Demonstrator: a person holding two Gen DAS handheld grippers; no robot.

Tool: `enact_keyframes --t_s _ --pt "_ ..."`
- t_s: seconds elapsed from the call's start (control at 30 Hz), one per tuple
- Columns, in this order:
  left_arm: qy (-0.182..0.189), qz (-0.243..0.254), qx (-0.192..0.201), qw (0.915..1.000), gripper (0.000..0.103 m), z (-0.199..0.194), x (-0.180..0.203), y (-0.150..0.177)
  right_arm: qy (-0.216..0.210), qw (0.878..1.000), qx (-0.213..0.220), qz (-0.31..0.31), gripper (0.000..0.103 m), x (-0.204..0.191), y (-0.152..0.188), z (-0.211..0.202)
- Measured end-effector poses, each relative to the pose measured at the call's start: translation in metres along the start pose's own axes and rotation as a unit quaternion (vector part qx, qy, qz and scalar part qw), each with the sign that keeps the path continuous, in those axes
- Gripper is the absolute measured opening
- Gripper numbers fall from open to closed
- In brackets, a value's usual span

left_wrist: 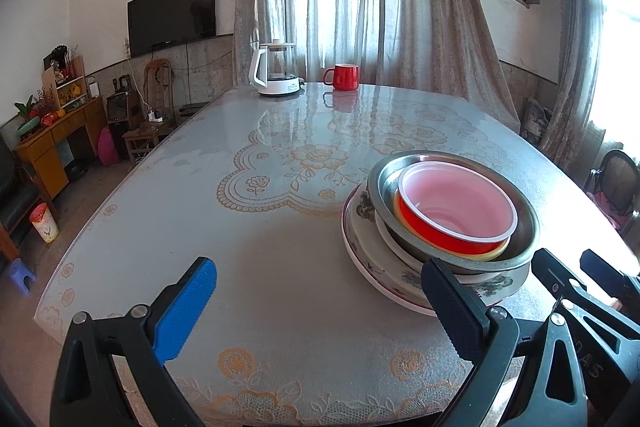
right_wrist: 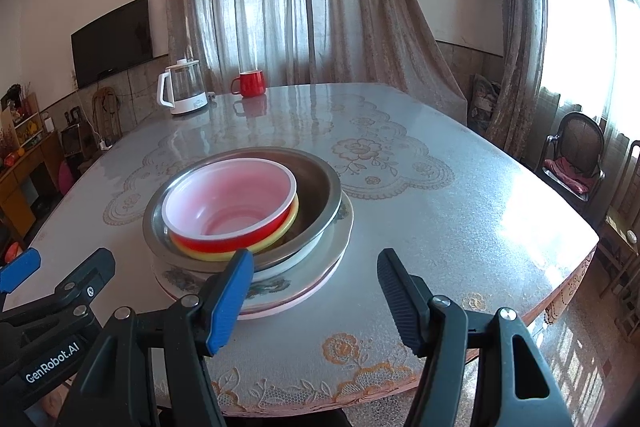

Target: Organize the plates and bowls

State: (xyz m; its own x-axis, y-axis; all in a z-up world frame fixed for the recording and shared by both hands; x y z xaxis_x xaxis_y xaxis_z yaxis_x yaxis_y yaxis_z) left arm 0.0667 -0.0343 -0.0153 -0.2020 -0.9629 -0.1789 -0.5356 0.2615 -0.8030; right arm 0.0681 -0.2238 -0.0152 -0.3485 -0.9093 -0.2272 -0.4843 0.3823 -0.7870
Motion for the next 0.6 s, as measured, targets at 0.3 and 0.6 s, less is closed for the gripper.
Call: enact_keyframes --t_s 0.3,0.6 --pt "0.006 -0.006 -0.005 1.0000 0.103 0.0043 -0.0010 0.0020 0.001 1.000 -0.004 -0.006 0.065 -0.0022 0.0022 0.0022" --pt "0.009 -0.009 -0.009 0.9999 0.103 0.0081 -0.0029 0.0026 -0.001 1.000 -0.005 -0.008 0.065 -0.0043 0.0021 0.0048"
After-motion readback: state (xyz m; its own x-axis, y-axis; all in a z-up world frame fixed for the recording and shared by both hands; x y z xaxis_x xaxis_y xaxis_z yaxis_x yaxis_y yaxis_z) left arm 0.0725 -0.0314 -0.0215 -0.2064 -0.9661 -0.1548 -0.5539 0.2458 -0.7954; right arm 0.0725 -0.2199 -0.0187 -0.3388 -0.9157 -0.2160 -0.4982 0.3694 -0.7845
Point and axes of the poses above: each gripper's, at about its wrist camera, not at the fingertips, and z roughly the way its jaws point, x to its right, y to its underside, the point moved 8 cm from there along z, roughly the way its jaws point, and after that the axes turned 14 degrees about z, right-handed, at the moved point
